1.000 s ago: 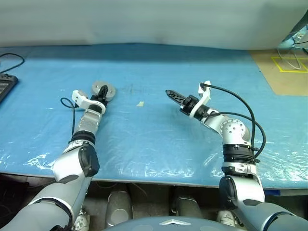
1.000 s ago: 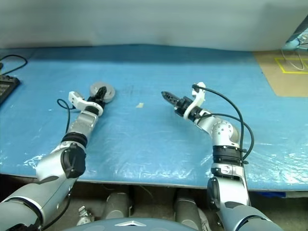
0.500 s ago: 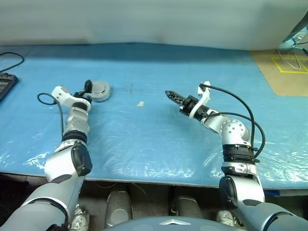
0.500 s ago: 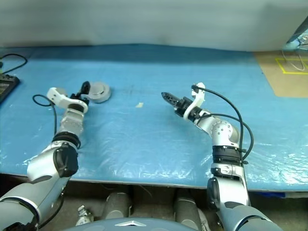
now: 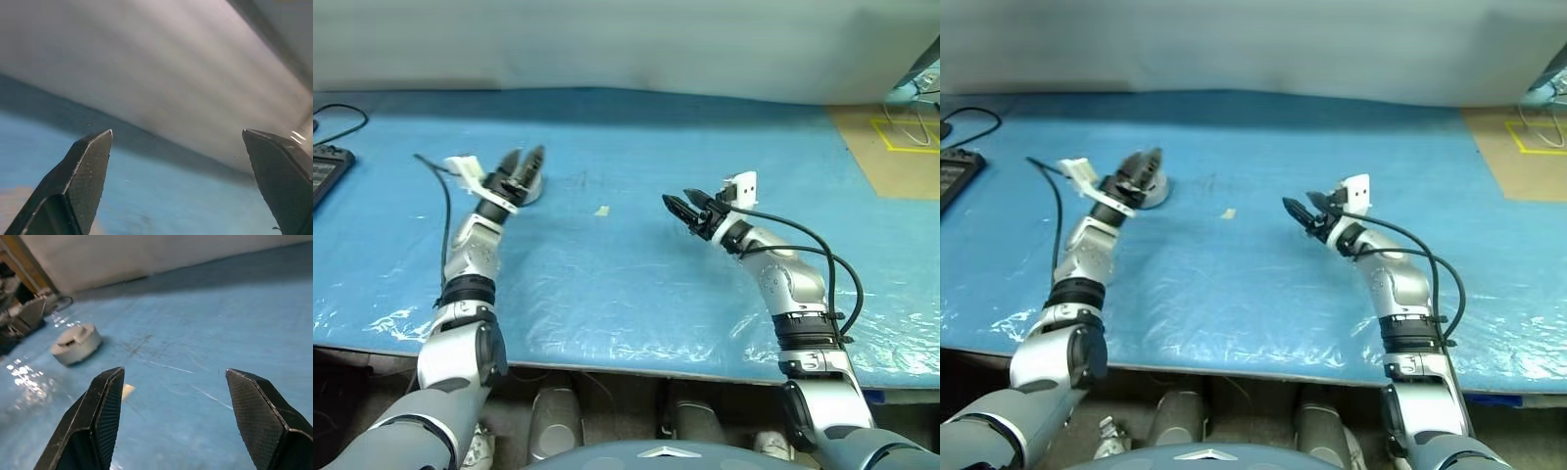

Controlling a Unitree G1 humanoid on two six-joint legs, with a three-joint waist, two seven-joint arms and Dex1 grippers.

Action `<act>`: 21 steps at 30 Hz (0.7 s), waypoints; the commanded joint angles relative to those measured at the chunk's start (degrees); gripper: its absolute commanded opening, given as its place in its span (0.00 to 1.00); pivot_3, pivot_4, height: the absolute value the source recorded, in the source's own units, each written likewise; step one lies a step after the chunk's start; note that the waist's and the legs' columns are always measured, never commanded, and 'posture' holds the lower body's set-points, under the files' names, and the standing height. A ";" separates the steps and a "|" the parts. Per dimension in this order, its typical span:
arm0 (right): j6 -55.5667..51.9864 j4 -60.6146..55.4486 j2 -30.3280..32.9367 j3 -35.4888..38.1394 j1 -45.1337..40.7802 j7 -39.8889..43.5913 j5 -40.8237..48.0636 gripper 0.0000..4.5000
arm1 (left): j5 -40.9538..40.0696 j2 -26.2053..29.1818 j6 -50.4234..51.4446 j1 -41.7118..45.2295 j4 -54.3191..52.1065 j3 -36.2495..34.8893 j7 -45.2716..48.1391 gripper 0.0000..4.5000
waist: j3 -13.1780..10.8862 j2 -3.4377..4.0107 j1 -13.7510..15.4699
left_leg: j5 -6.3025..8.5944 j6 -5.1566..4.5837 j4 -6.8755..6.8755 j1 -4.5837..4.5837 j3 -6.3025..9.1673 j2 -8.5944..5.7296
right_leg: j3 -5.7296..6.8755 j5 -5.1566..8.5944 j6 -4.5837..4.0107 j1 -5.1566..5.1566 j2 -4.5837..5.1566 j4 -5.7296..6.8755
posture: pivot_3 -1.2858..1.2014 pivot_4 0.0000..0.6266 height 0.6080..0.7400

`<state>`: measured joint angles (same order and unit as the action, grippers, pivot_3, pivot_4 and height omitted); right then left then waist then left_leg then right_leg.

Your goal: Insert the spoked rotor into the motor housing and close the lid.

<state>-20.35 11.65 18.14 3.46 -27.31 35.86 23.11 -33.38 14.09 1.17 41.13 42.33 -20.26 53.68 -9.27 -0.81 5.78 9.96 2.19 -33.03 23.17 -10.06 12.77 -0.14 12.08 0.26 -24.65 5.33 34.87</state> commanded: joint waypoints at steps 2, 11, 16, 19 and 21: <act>6.67 -0.83 3.32 -1.36 2.12 4.95 -3.46 0.77 | 4.81 1.60 4.90 -4.88 -10.37 10.55 8.52 0.99 | 0.00 0.00 -0.49 | 0.00 -0.01 0.00 -0.02 0.00 0.03 | -0.02 0.01 -0.01 0.00 -0.03 0.00 | 0.52 0.24 1.00; 4.96 -4.49 7.64 -1.53 5.04 12.89 -1.88 0.99 | 15.21 4.80 -2.66 -7.99 -9.16 20.89 15.14 1.00 | 0.00 0.01 -0.37 | -0.01 -0.08 -0.06 -0.08 -0.01 0.06 | -0.09 0.02 -0.06 0.02 -0.09 0.02 | 0.52 0.24 1.00; 11.68 -0.22 7.92 -1.34 3.93 9.87 -6.99 0.99 | 15.18 4.50 -4.42 -8.51 -9.56 21.53 17.57 1.00 | 0.00 0.01 -0.33 | -0.02 -0.10 -0.09 -0.09 -0.03 0.05 | -0.08 0.02 -0.08 0.04 -0.05 0.03 | 0.52 0.24 1.00; 13.22 1.14 8.27 -1.15 3.76 10.58 -7.43 0.99 | 14.22 4.08 -3.33 -8.67 -9.66 21.35 18.49 1.00 | 0.00 0.01 -0.34 | -0.02 -0.10 -0.09 -0.09 -0.04 0.05 | -0.09 0.03 -0.09 0.04 -0.05 0.03 | 0.52 0.24 1.00; 13.63 1.76 8.43 -1.14 3.71 11.03 -7.57 0.99 | 14.01 3.89 -3.07 -8.69 -9.49 21.22 18.81 1.00 | 0.00 0.01 -0.36 | -0.02 -0.10 -0.08 -0.09 -0.04 0.05 | -0.09 0.03 -0.09 0.04 -0.05 0.02 | 0.52 0.24 1.00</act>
<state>-8.35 13.84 25.78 1.43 -22.61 46.29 15.47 -18.14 18.08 -1.96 32.59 33.67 1.62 71.75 -9.27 -0.80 5.42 9.94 2.08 -33.12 23.09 -10.10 12.82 -0.23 12.11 0.16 -24.61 5.27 34.89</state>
